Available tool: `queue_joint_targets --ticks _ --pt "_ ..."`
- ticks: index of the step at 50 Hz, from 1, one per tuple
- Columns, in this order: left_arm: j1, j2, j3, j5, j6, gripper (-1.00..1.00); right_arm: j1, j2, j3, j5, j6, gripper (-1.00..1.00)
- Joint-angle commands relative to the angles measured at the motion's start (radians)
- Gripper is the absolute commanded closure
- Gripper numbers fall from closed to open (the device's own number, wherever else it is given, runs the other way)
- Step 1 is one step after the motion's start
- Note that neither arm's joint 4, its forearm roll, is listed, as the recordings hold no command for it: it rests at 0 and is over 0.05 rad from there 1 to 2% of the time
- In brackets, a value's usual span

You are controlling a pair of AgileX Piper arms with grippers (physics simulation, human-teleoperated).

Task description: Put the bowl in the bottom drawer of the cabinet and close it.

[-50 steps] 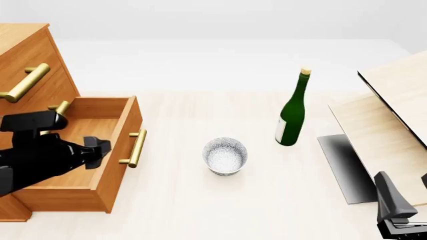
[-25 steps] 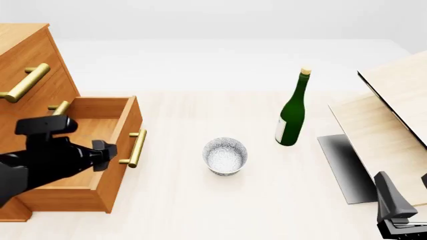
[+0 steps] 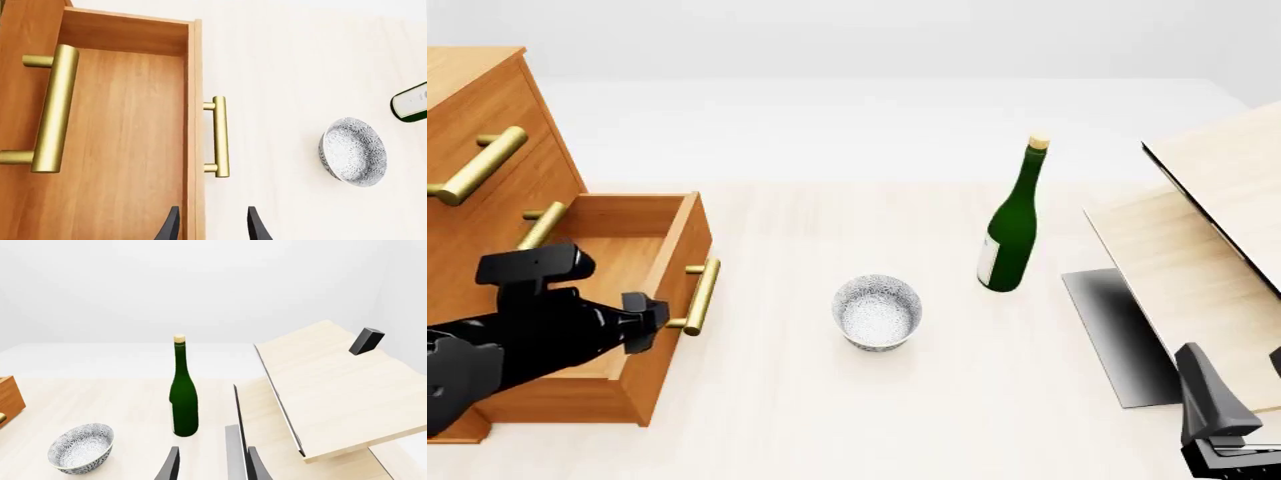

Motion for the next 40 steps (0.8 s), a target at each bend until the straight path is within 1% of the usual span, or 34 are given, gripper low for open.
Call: queue_joint_targets --ticks 1,26,40 --pt "-0.013 0.017 0.027 -0.033 -0.027 -1.00 0.000 0.000 0.000 0.000 0.000 -1.00" --pt "-0.016 0.054 0.078 -0.092 -0.047 -1.00 0.000 0.000 0.000 0.000 0.000 -1.00" --pt "-0.038 0.080 0.089 -0.123 -0.068 -1.00 0.000 0.000 0.000 0.000 0.000 -1.00"
